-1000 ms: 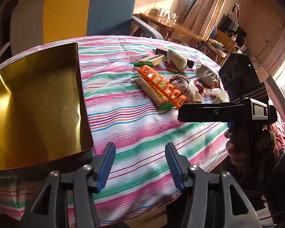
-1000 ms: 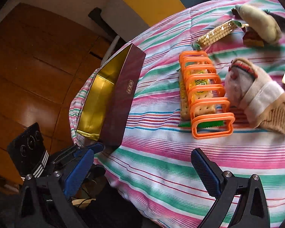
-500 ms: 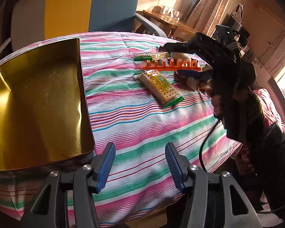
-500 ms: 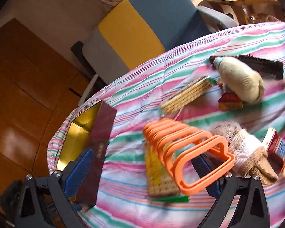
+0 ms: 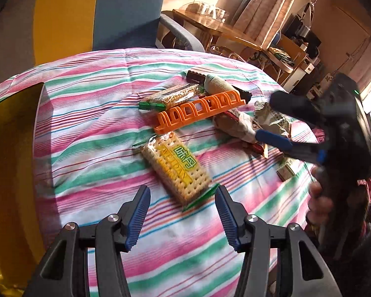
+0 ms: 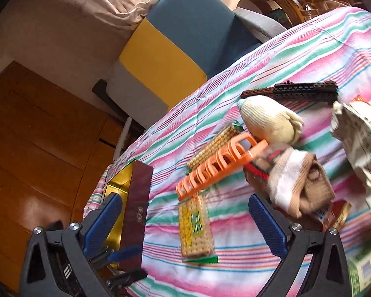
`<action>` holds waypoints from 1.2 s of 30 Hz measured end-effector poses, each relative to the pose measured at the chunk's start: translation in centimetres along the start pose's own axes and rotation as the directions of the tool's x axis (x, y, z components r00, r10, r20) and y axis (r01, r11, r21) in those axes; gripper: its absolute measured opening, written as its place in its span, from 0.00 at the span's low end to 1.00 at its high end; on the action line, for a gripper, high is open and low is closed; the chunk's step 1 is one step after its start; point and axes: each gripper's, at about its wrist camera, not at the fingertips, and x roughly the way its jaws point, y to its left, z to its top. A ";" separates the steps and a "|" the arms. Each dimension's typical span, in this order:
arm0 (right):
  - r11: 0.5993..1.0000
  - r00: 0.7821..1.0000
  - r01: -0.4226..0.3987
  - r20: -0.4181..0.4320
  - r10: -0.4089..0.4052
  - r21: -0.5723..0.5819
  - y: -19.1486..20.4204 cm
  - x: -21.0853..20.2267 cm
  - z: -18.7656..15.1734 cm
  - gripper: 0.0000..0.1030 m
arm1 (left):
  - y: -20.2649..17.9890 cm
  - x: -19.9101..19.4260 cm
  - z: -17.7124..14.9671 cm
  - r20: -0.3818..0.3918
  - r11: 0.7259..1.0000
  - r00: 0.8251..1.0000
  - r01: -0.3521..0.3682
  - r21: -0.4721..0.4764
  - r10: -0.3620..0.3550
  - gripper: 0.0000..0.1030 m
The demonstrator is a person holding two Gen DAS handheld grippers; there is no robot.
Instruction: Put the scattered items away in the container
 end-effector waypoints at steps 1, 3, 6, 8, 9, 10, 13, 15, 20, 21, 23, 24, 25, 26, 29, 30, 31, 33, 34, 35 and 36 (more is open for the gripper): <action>1.000 1.000 0.000 0.006 0.000 0.004 -0.2 -0.7 -0.7 1.00 | -0.1 0.8 0.5 -0.013 1.000 1.000 -0.004 -0.013 0.004 0.54; 1.000 1.000 -0.001 0.015 0.001 0.005 -0.3 -1.8 -2.0 1.00 | -0.1 2.2 1.3 -0.032 0.999 0.999 -0.018 -0.040 0.016 0.54; 1.000 1.000 0.014 0.012 -0.014 -0.008 -0.2 -2.6 -3.6 1.00 | -0.1 3.6 2.1 -0.052 0.996 0.998 -0.049 -0.074 0.045 0.54; 0.999 1.000 0.027 0.003 -0.027 -0.024 -0.1 -2.8 -4.5 1.00 | -0.3 4.3 2.5 -0.058 0.994 0.996 -0.079 -0.077 0.074 0.54; 0.999 1.000 0.031 -0.001 -0.031 -0.028 0.0 -2.8 -4.9 1.00 | -0.4 4.7 2.6 -0.065 0.993 0.994 -0.095 -0.074 0.090 0.54; 0.999 0.999 0.033 -0.002 -0.033 -0.027 0.0 -2.8 -5.1 1.00 | -0.6 5.0 2.7 -0.068 0.992 0.992 -0.110 -0.069 0.106 0.54; 0.999 1.000 0.031 0.004 -0.031 -0.014 -0.5 -3.1 -5.5 1.00 | -1.0 6.0 2.9 -0.081 0.984 0.982 -0.174 -0.044 0.170 0.54; 0.999 0.999 0.038 0.010 -0.037 -0.006 -0.8 -3.4 -5.4 1.00 | -0.7 6.1 2.8 -0.086 0.984 0.982 -0.174 -0.049 0.169 0.56; 0.997 0.998 0.062 0.027 -0.061 -0.051 0.3 -3.2 -2.6 1.00 | 1.6 5.2 1.1 -0.098 0.985 0.987 -0.135 -0.109 0.125 0.56; 0.995 0.997 0.070 0.032 -0.068 -0.067 0.7 -3.1 -1.7 1.00 | 1.9 4.9 0.8 -0.097 0.984 0.988 -0.132 -0.116 0.121 0.56; 0.991 0.996 0.086 0.041 -0.083 -0.098 1.4 -2.8 -0.1 1.00 | 2.5 4.3 0.1 -0.097 0.984 0.988 -0.133 -0.123 0.121 0.56; 0.989 0.996 0.089 0.038 -0.085 -0.116 1.9 -2.1 1.1 1.00 | 2.8 3.9 -0.2 -0.094 0.983 0.988 -0.136 -0.122 0.125 0.56; 0.986 0.995 0.095 0.027 -0.092 -0.137 2.6 -1.2 2.2 1.00 | 2.9 3.6 -0.5 -0.091 0.983 0.988 -0.139 -0.122 0.128 0.56; 0.982 0.995 0.102 0.015 -0.101 -0.159 3.2 -0.3 3.4 1.00 | 3.0 3.2 -0.7 -0.089 0.983 0.987 -0.142 -0.121 0.131 0.56; 0.965 0.984 0.157 -0.044 -0.170 -0.210 4.5 3.4 6.2 1.00 | 3.3 2.3 -1.3 -0.085 0.982 0.986 -0.152 -0.115 0.143 0.56; 0.958 0.977 0.182 -0.069 -0.201 -0.221 4.7 4.8 6.9 1.00 | 3.5 2.0 -1.5 -0.086 0.982 0.987 -0.148 -0.116 0.139 0.56; 0.953 0.968 0.198 -0.104 -0.227 -0.230 4.7 6.2 7.3 1.00 | 3.8 1.7 -1.7 -0.086 0.982 0.987 -0.145 -0.119 0.135 0.56; 0.940 0.944 0.240 -0.167 -0.285 -0.244 4.5 8.7 7.7 1.00 | 4.2 1.4 -2.2 -0.086 0.983 0.989 -0.132 -0.126 0.121 0.54; 0.935 0.935 0.249 -0.188 -0.300 -0.253 4.4 9.2 7.5 1.00 | 4.3 1.2 -2.4 -0.087 0.984 0.990 -0.124 -0.126 0.113 0.54; 0.931 0.928 0.253 -0.208 -0.310 -0.262 4.4 9.7 7.3 1.00 | 4.2 1.1 -2.5 -0.085 0.985 0.990 -0.118 -0.122 0.108 0.54; 0.927 0.919 0.256 -0.228 -0.321 -0.272 4.4 10.1 7.0 1.00 | 4.1 1.0 -2.6 -0.081 0.986 0.991 -0.116 -0.118 0.107 0.54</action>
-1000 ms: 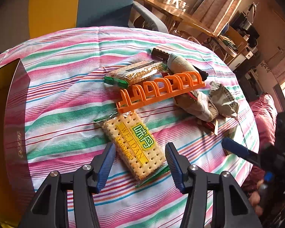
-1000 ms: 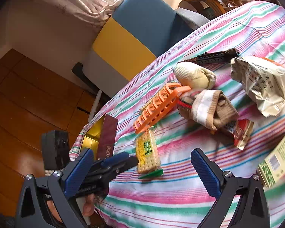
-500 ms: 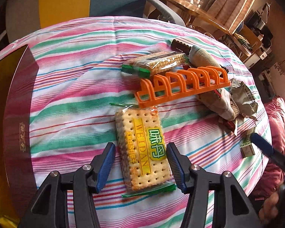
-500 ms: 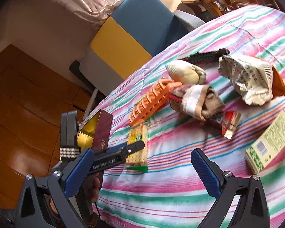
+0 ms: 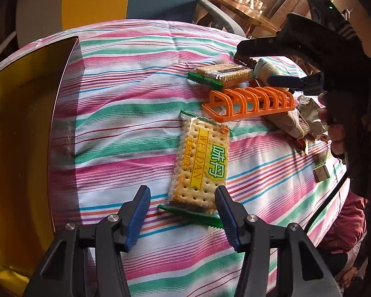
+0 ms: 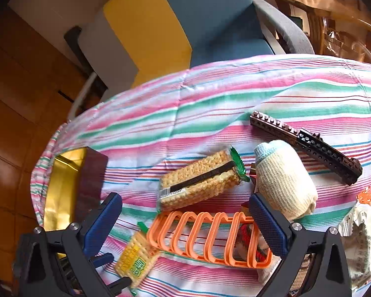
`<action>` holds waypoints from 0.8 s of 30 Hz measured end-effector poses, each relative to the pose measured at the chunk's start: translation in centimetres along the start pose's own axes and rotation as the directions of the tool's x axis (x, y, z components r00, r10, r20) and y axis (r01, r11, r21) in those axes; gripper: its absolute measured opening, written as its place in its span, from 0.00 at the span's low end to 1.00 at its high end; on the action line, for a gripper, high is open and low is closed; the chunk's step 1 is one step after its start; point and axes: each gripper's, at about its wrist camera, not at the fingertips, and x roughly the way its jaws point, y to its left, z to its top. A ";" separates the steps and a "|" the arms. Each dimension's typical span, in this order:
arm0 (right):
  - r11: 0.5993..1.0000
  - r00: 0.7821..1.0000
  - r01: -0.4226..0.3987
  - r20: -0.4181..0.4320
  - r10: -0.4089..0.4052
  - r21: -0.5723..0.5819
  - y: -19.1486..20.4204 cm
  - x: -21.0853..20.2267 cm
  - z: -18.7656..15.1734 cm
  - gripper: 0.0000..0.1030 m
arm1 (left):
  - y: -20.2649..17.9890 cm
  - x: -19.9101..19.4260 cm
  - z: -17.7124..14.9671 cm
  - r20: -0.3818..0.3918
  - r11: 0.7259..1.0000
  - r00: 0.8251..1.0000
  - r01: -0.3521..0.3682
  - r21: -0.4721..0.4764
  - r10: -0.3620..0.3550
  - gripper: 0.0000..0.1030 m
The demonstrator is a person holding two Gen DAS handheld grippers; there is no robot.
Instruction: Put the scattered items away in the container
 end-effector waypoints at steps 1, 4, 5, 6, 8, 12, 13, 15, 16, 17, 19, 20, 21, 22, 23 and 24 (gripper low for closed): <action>1.000 1.000 0.007 -0.023 -0.007 -0.009 0.2 0.4 -0.1 1.00 | -0.1 -0.1 -0.1 0.003 1.000 1.000 0.002 0.004 -0.002 0.54; 0.999 0.990 -0.044 -0.133 0.044 0.003 0.6 1.1 -1.4 1.00 | -0.2 -0.3 -0.5 0.009 1.000 1.000 0.005 0.014 -0.005 0.54; 0.997 0.981 -0.075 -0.178 0.077 0.017 0.7 1.1 -2.1 1.00 | -0.3 -0.4 -0.7 0.012 1.000 1.000 0.004 0.018 -0.004 0.54; 0.994 0.969 -0.105 -0.221 0.110 0.033 0.8 1.2 -2.8 1.00 | -0.3 -0.4 -0.8 0.014 1.000 1.000 0.004 0.020 -0.005 0.54; 0.995 0.958 -0.095 -0.267 0.101 0.037 0.8 1.3 -5.2 1.00 | -0.4 -0.5 -1.3 0.015 1.000 1.000 0.008 0.025 -0.008 0.54; 0.995 0.952 -0.088 -0.287 0.101 0.056 0.1 0.9 -10.2 1.00 | -0.7 -0.7 -1.8 0.019 0.999 1.000 0.002 0.045 -0.003 0.54; 0.995 0.958 -0.088 -0.269 0.097 0.046 0.2 0.3 -11.0 1.00 | -0.8 -0.7 -1.8 0.021 0.999 1.000 0.004 0.048 -0.005 0.54; 0.996 0.970 -0.088 -0.226 0.090 0.021 0.4 -1.0 -12.6 1.00 | -0.9 -0.8 -1.9 0.026 0.999 1.000 0.009 0.050 -0.010 0.54; 0.996 0.978 -0.088 -0.191 0.086 -0.001 0.7 -1.7 -13.1 1.00 | -0.8 -1.1 -2.2 0.037 0.999 0.999 0.017 0.044 -0.018 0.54; 0.995 0.984 -0.095 -0.152 0.090 -0.028 1.0 -2.3 -13.3 1.00 | -0.7 -1.5 -2.5 0.049 0.999 0.998 0.025 0.039 -0.027 0.54; 0.991 0.990 -0.106 -0.099 0.098 -0.076 1.7 -3.2 -13.4 1.00 | -0.8 -2.0 -3.0 0.061 0.999 0.997 0.039 0.039 -0.041 0.54; 0.989 0.992 -0.101 -0.083 0.093 -0.110 2.3 -3.2 -13.2 1.00 | -0.9 -2.4 -3.3 0.068 0.998 0.997 0.042 0.041 -0.045 0.54; 0.985 0.994 -0.095 -0.067 0.086 -0.146 2.9 -3.1 -12.9 1.00 | -1.0 -2.7 -3.6 0.074 0.998 0.996 0.046 0.044 -0.049 0.54; 0.979 0.996 -0.088 -0.050 0.080 -0.182 3.5 -3.1 -12.7 1.00 | -1.1 -3.1 -3.9 0.080 0.998 0.995 0.049 0.047 -0.053 0.54; 0.971 0.996 -0.085 -0.049 0.075 -0.225 4.3 -2.8 -12.4 1.00 | -1.2 -3.5 -4.2 0.086 0.997 0.995 0.051 0.051 -0.056 0.54; 0.960 0.995 -0.090 -0.068 0.074 -0.264 5.1 -2.2 -12.3 1.00 | -1.2 -3.9 -4.6 0.092 0.997 0.994 0.049 0.056 -0.054 0.54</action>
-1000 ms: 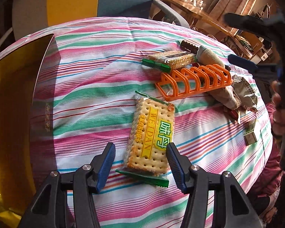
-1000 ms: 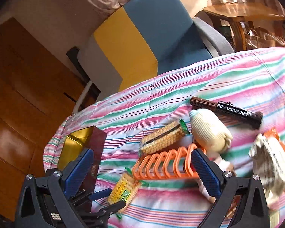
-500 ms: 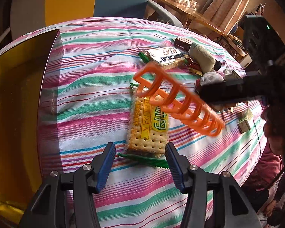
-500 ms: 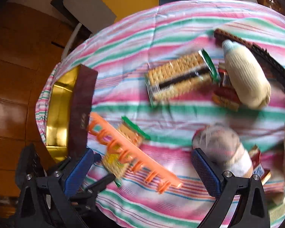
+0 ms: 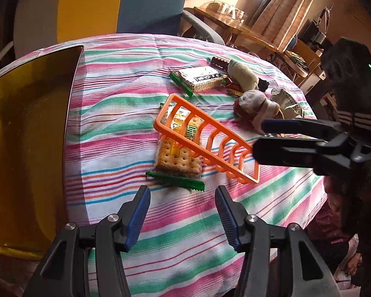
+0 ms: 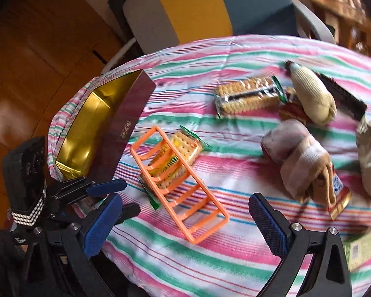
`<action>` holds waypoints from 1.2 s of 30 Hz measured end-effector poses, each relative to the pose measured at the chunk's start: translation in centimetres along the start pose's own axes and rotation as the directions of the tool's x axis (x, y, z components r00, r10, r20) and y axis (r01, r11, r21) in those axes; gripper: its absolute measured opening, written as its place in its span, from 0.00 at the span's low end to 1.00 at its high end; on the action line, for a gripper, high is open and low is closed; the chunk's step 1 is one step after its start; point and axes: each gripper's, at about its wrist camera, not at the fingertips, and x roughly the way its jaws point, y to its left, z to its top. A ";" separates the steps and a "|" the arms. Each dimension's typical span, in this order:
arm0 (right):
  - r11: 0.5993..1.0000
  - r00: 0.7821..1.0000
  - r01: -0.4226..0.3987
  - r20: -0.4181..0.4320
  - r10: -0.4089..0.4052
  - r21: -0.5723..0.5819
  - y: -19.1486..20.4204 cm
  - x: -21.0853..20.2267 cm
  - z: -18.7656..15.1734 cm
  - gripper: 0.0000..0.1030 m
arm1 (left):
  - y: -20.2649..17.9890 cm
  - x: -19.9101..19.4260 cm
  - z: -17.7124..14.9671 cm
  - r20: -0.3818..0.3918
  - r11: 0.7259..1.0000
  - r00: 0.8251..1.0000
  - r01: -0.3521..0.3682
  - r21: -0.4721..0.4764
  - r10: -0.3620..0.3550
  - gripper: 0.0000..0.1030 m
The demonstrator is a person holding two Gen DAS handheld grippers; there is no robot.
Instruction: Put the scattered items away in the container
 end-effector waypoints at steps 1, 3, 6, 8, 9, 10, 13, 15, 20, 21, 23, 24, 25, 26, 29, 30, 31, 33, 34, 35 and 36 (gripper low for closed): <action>0.999 1.000 -0.005 -0.022 0.005 -0.039 0.6 0.6 0.4 1.00 | 0.0 -0.4 -0.3 0.007 1.000 1.000 -0.005 0.005 0.005 0.54; 0.993 0.997 0.019 -0.068 -0.028 -0.118 1.9 2.0 0.7 1.00 | 0.1 -1.2 -0.7 0.019 1.000 1.000 -0.005 0.011 0.005 0.54; 0.972 0.985 0.085 -0.126 -0.115 -0.220 3.1 4.2 1.0 1.00 | 0.5 -2.0 -1.3 0.024 1.000 1.000 -0.006 0.001 0.006 0.54; 0.961 0.977 0.117 -0.146 -0.157 -0.251 3.3 4.9 0.8 0.87 | 0.7 -2.2 -1.5 0.025 1.000 1.000 -0.012 -0.003 0.012 0.54; 0.960 0.975 0.123 -0.151 -0.164 -0.250 3.2 5.0 0.6 0.78 | 0.8 -2.2 -1.6 0.024 1.000 1.000 -0.017 -0.005 0.017 0.54; 0.962 0.974 0.131 -0.151 -0.169 -0.238 3.0 5.0 0.4 0.63 | 0.9 -2.2 -1.6 0.023 1.000 1.000 -0.018 -0.006 0.019 0.54; 0.964 0.973 0.170 -0.117 -0.197 -0.206 2.3 3.7 -0.9 0.56 | 0.8 -2.1 -1.7 0.020 1.000 1.000 -0.020 -0.001 0.020 0.54; 0.959 0.963 0.232 -0.098 -0.249 -0.162 1.5 2.7 -2.3 0.55 | 0.5 -2.0 -1.5 0.018 1.000 1.000 -0.019 0.008 0.019 0.54; 0.954 0.955 0.294 -0.049 -0.291 0.065 -1.9 -0.6 -5.7 0.52 | -0.1 -1.3 -0.5 0.013 1.000 1.000 -0.008 0.025 0.008 0.55; 0.951 0.956 0.292 -0.038 -0.290 0.098 -2.3 -1.2 -6.4 0.52 | -0.2 -1.0 0.0 0.006 1.000 1.000 -0.003 0.025 0.003 0.55; 0.951 0.964 0.264 -0.022 -0.264 0.162 -2.8 -2.0 -7.8 0.77 | -0.5 -0.3 1.0 -0.006 0.999 1.000 -0.002 0.037 0.002 0.56; 0.951 0.970 0.242 -0.012 -0.244 0.192 -3.1 -2.3 -8.3 0.86 | -0.7 0.1 1.6 -0.012 0.999 1.000 -0.005 0.048 0.006 0.56; 0.950 0.971 0.232 0.012 -0.240 0.206 -3.1 -2.7 -8.8 0.92 | -1.0 0.7 2.2 -0.022 0.998 1.000 -0.011 0.065 0.012 0.56; 0.951 0.970 0.229 0.034 -0.241 0.209 -3.0 -3.1 -9.1 0.92 | -1.2 1.2 2.7 -0.030 0.997 0.999 -0.019 0.080 0.022 0.56; 0.948 0.965 0.218 0.095 -0.246 0.233 -2.8 -4.1 -9.4 0.92 | -1.6 2.7 4.2 -0.044 0.991 0.997 -0.055 0.118 0.061 0.56; 0.945 0.960 0.225 0.113 -0.257 0.239 -2.8 -4.3 -9.4 0.92 | -1.7 3.3 4.6 -0.050 0.989 0.996 -0.066 0.131 0.073 0.57; 0.942 0.955 0.230 0.128 -0.267 0.243 -2.8 -4.4 -9.3 0.92 | -1.6 3.8 4.9 -0.059 0.988 0.994 -0.078 0.135 0.087 0.56; 0.942 0.953 0.226 0.146 -0.267 0.248 -2.9 -4.4 -9.2 0.92 | -1.5 4.7 5.5 -0.075 0.985 0.991 -0.096 0.143 0.108 0.56; 0.942 0.952 0.224 0.153 -0.267 0.248 -2.9 -4.3 -9.1 0.92 | -1.5 5.1 5.7 -0.077 0.983 0.989 -0.112 0.147 0.125 0.56; 0.944 0.951 0.222 0.158 -0.265 0.244 -2.9 -4.3 -9.1 0.92 | -1.5 5.4 5.8 -0.077 0.981 0.988 -0.122 0.154 0.135 0.56; 0.942 0.950 0.225 0.159 -0.269 0.248 -2.9 -4.4 -9.2 0.92 | -1.5 5.7 6.0 -0.077 0.978 0.986 -0.132 0.160 0.145 0.57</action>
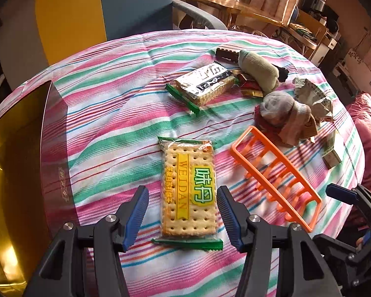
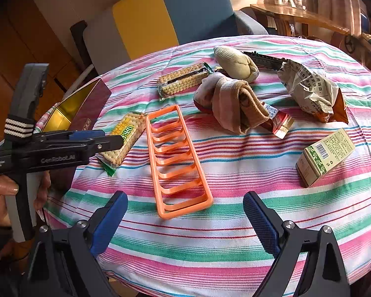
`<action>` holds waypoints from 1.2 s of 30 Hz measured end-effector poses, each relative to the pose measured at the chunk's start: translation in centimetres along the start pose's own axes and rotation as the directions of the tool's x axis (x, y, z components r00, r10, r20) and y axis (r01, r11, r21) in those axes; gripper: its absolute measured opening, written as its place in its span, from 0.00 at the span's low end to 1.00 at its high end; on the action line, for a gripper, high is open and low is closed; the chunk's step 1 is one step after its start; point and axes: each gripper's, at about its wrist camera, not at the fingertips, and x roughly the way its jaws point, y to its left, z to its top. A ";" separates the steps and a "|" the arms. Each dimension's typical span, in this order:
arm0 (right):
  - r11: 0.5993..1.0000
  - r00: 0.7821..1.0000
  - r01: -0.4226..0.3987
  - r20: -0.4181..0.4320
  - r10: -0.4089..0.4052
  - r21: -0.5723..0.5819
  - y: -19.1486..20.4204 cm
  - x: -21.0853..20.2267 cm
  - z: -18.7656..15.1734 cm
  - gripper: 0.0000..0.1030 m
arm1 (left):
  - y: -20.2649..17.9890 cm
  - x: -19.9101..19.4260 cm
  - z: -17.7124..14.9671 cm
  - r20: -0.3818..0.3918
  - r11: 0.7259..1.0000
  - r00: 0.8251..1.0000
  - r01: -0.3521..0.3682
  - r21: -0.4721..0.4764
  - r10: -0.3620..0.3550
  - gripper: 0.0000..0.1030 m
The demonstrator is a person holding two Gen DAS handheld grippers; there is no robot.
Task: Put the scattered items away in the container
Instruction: 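Grasp the WEIDAN cracker pack with the left tool while the right tool holds the rack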
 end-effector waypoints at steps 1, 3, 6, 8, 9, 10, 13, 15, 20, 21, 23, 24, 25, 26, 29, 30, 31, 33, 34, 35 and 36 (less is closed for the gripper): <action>1.000 1.000 0.002 0.003 -0.002 0.007 -0.1 0.1 0.0 0.92 | 0.0 0.2 0.2 0.000 1.000 1.000 -0.007 0.004 0.007 0.57; 1.000 1.000 -0.002 0.011 0.002 0.022 -0.4 0.1 0.1 0.92 | -0.2 0.4 0.4 0.003 1.000 1.000 -0.009 0.008 0.009 0.57; 0.999 1.000 -0.004 0.010 0.003 0.043 -0.8 0.3 0.0 0.92 | -0.7 0.8 0.6 0.004 0.999 1.000 -0.021 0.030 0.021 0.57; 0.999 1.000 0.025 0.016 -0.025 0.036 -0.6 0.5 0.0 0.90 | -0.9 1.2 0.6 -0.004 0.999 1.000 -0.016 0.034 0.016 0.57; 0.999 0.999 0.040 0.020 -0.041 0.031 -0.5 0.5 0.0 0.89 | -0.9 1.5 0.6 -0.008 0.999 1.000 -0.015 0.033 0.016 0.57; 0.998 0.998 0.056 0.023 -0.056 0.027 -0.4 0.6 -0.1 0.84 | -0.8 1.7 0.6 -0.010 1.000 1.000 -0.013 0.029 0.013 0.57; 0.997 0.997 0.074 0.027 -0.075 0.020 -0.3 0.7 0.2 0.73 | -0.5 2.0 0.5 0.006 1.000 1.000 -0.005 0.022 0.005 0.57; 0.997 0.997 0.074 0.023 -0.075 0.011 -0.1 0.9 0.5 0.69 | -0.2 1.9 0.3 0.014 1.000 1.000 0.005 0.013 -0.005 0.57; 0.997 0.998 0.058 0.009 -0.057 -0.045 1.1 1.6 1.8 0.69 | 0.3 1.9 0.2 0.028 0.999 0.999 0.030 -0.016 -0.030 0.57; 0.996 0.998 0.057 0.005 -0.057 -0.064 1.4 1.8 2.1 0.69 | 0.2 1.9 0.2 0.028 0.999 0.999 0.031 -0.014 -0.030 0.57; 0.994 0.999 0.052 -0.012 -0.053 -0.099 2.0 2.6 2.7 0.69 | 0.1 2.0 0.1 0.029 0.999 0.999 0.032 -0.009 -0.032 0.60; 0.992 0.998 0.048 -0.021 -0.051 -0.116 2.2 2.9 3.0 0.69 | -0.1 2.0 0.1 0.031 1.000 0.999 0.028 -0.002 -0.028 0.62; 0.990 0.998 0.049 -0.032 -0.053 -0.134 2.6 3.3 3.2 0.69 | -0.3 2.0 0.0 0.037 1.000 0.999 0.013 0.013 -0.014 0.62; 0.987 0.997 0.055 -0.043 -0.062 -0.149 2.8 3.7 3.4 0.69 | -0.5 2.1 -0.1 0.045 1.000 0.999 0.002 0.021 -0.003 0.63; 0.980 0.993 0.086 -0.064 -0.099 -0.182 3.2 4.8 3.6 0.69 | -0.6 2.1 -0.2 0.065 1.000 0.998 -0.012 0.012 0.011 0.63; 0.977 0.991 0.099 -0.068 -0.114 -0.188 3.3 5.0 3.6 0.69 | -0.6 2.1 -0.2 0.069 1.000 0.998 -0.013 0.011 0.012 0.63; 0.977 0.991 0.103 -0.070 -0.118 -0.187 3.3 5.2 3.6 0.69 | -0.6 2.0 -0.2 0.071 1.000 0.997 -0.012 0.009 0.012 0.63; 0.977 0.990 0.110 -0.071 -0.125 -0.182 3.3 5.3 3.4 0.66 | -0.5 1.9 -0.2 0.071 1.000 0.997 -0.012 0.001 0.012 0.62; 0.977 0.989 0.114 -0.073 -0.128 -0.179 3.3 5.4 3.4 0.58 | -0.4 1.9 -0.3 0.071 1.000 0.997 -0.011 -0.002 0.011 0.60; 0.978 0.988 0.116 -0.076 -0.131 -0.175 3.3 5.5 3.3 0.52 | -0.4 1.8 -0.3 0.071 1.000 0.997 -0.008 -0.005 0.009 0.59; 0.978 0.989 0.118 -0.074 -0.132 -0.173 3.4 5.4 3.2 0.51 | -0.3 1.7 -0.3 0.070 1.000 0.998 -0.005 -0.007 0.006 0.56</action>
